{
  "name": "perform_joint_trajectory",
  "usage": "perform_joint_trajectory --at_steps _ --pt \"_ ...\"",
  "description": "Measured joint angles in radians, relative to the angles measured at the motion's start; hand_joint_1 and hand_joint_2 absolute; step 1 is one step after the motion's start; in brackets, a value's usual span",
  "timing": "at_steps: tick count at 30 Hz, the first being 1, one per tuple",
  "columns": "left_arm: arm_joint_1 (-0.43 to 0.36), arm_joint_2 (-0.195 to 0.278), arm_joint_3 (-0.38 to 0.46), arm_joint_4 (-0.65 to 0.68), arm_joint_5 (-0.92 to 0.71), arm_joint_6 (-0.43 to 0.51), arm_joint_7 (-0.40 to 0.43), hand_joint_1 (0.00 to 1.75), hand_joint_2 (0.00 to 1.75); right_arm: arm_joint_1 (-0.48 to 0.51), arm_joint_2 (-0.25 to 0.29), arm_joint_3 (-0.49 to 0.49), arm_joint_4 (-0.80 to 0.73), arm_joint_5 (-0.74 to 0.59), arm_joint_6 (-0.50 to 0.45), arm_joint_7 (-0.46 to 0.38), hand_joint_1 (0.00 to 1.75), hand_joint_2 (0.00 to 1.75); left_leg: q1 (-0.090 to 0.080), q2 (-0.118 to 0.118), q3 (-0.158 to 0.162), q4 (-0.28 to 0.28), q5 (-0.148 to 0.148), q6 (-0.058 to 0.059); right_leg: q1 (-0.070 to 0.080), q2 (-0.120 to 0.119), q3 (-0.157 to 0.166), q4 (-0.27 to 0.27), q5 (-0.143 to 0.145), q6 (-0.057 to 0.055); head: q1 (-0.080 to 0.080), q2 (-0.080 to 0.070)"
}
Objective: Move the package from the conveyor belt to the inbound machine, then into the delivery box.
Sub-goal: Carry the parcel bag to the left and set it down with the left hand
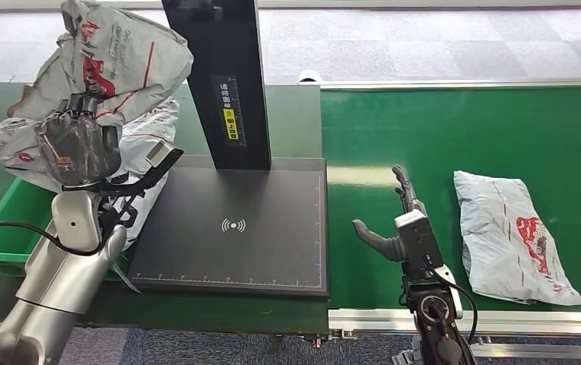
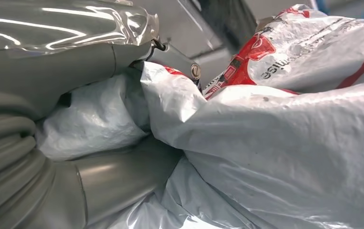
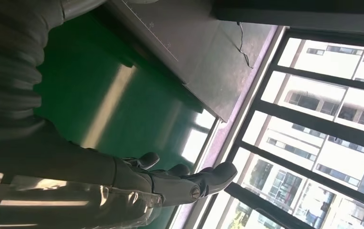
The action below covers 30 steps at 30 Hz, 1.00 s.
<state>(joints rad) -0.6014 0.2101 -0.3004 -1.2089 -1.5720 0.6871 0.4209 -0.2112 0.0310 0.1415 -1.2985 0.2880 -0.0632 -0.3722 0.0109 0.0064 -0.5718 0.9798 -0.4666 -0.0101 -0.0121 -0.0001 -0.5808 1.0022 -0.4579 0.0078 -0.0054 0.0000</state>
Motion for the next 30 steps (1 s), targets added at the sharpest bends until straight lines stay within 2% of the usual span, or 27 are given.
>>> perform_joint_trajectory --at_steps 3,11,14,21,26,30 --pt "-0.042 0.001 0.001 0.145 0.001 -0.068 -0.016 1.75 1.75 -0.002 -0.001 0.0 0.0 0.002 0.001 0.0 0.0 1.75 0.0 0.0 0.0 0.0 0.0 0.0 0.0 0.0 0.0 0.0 0.0 0.0 0.0 0.0" --pt "-0.169 -0.029 0.036 0.445 0.002 -0.413 -0.039 1.75 1.75 -0.023 -0.014 -0.002 0.01 0.009 0.035 -0.013 0.0 1.75 0.0 0.0 -0.001 0.0 0.0 0.0 0.0 0.0 0.0 0.0 0.0 0.0 0.0 0.0" --pt "-0.24 -0.018 0.082 0.55 0.012 -0.526 -0.056 1.75 1.75 -0.041 -0.01 -0.002 0.016 0.02 0.059 -0.007 0.0 1.75 0.0 0.002 -0.001 0.0 0.0 0.0 0.0 0.001 0.0 0.001 0.001 0.0 0.0 0.0" --pt "-0.311 0.049 0.17 0.7 0.027 -0.608 -0.122 1.75 1.75 -0.046 0.004 0.004 0.017 0.032 0.064 0.002 0.0 1.75 0.002 0.001 0.0 0.0 0.0 -0.001 0.002 0.001 -0.001 0.001 0.0 -0.001 0.0 0.0" --pt "-0.347 0.085 0.204 0.761 0.035 -0.69 -0.125 1.75 1.75 -0.044 0.015 0.007 0.013 0.033 0.064 0.017 0.0 1.75 0.002 0.002 -0.001 0.0 0.0 -0.001 0.002 0.001 -0.001 0.001 0.0 -0.001 0.0 0.0" --pt "-0.365 0.124 0.233 0.785 0.047 -0.693 -0.094 1.72 1.75 -0.037 0.021 0.008 -0.007 0.043 0.064 0.03 0.0 1.75 0.002 0.001 -0.001 0.0 0.0 -0.001 0.002 0.001 -0.001 0.001 0.0 -0.001 0.0 0.0"
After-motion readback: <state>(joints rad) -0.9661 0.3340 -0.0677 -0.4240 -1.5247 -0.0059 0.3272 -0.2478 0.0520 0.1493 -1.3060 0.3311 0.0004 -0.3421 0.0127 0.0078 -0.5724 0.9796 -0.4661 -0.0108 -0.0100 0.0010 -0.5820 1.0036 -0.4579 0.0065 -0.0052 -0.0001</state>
